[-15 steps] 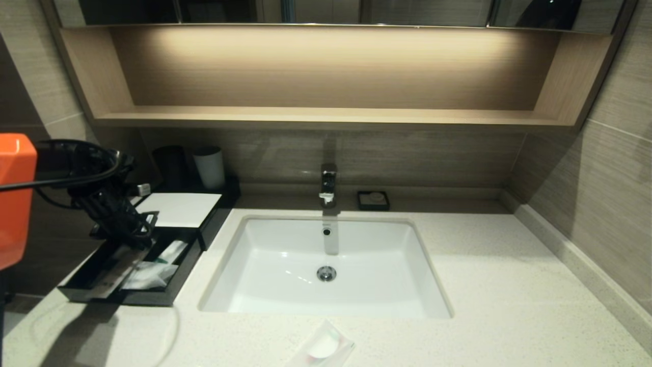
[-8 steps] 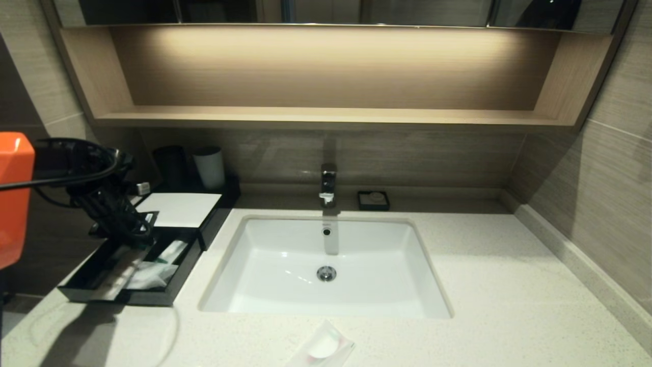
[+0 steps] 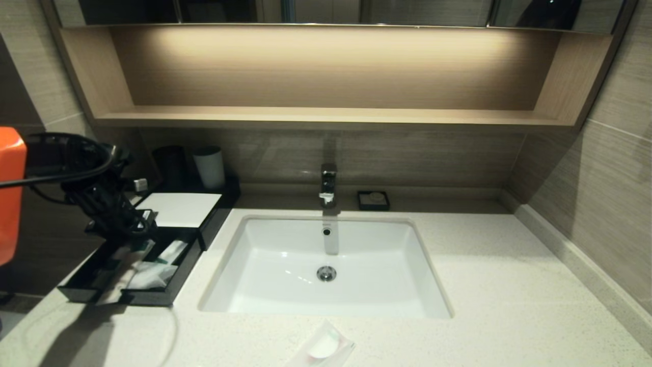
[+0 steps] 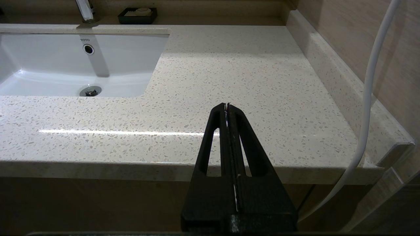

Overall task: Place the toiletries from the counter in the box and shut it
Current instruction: Place the bathroom toiletry into the drawer

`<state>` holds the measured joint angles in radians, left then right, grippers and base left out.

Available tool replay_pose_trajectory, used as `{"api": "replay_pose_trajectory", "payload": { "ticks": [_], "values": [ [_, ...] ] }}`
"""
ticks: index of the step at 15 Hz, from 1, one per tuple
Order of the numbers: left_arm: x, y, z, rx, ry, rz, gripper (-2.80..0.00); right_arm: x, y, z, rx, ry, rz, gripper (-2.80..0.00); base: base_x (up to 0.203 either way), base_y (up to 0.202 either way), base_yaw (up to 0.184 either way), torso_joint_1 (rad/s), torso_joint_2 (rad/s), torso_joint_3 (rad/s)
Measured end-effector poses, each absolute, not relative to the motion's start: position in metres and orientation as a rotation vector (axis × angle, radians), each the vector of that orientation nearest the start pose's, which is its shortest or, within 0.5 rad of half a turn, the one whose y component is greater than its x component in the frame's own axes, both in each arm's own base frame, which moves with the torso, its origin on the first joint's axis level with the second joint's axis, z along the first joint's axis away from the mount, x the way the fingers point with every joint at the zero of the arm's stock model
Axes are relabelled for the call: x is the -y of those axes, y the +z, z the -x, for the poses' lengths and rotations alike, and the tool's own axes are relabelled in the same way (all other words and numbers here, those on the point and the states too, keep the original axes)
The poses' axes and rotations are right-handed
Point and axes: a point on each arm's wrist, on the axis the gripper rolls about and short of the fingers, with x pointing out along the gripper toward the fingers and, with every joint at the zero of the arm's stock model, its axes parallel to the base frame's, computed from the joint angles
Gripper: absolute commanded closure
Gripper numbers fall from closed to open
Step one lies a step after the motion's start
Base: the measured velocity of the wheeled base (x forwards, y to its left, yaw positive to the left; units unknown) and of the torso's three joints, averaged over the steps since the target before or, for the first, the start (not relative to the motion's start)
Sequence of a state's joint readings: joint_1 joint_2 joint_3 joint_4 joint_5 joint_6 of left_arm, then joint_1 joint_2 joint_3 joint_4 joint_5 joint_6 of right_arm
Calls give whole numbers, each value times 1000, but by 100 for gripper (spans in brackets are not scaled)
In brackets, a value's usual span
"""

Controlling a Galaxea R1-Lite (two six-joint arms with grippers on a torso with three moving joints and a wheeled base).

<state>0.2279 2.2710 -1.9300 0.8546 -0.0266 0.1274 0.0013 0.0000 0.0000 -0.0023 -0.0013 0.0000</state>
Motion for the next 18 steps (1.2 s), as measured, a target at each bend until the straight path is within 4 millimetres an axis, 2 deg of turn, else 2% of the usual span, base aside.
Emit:
{"api": "replay_pose_trajectory", "payload": {
  "ticks": [4,8,9,12,14,18],
  "values": [
    [-90,170,-397,-1178,85,45,-280,0,76,23,3,0,0,0,0,0,0,0,0,0],
    [-81,208,-375,-1117,82,75,-280,0,76,23,3,0,0,0,0,0,0,0,0,0],
    [-77,219,-367,-1108,70,94,0,0,76,23,3,0,0,0,0,0,0,0,0,0],
    [-66,249,-333,-1120,31,157,0,0,76,23,3,0,0,0,0,0,0,0,0,0],
    [-61,260,-310,-1167,58,217,0,0,76,23,3,0,0,0,0,0,0,0,0,0],
    [-55,263,-272,-1238,133,313,0,0,76,23,3,0,0,0,0,0,0,0,0,0]
  ]
}}
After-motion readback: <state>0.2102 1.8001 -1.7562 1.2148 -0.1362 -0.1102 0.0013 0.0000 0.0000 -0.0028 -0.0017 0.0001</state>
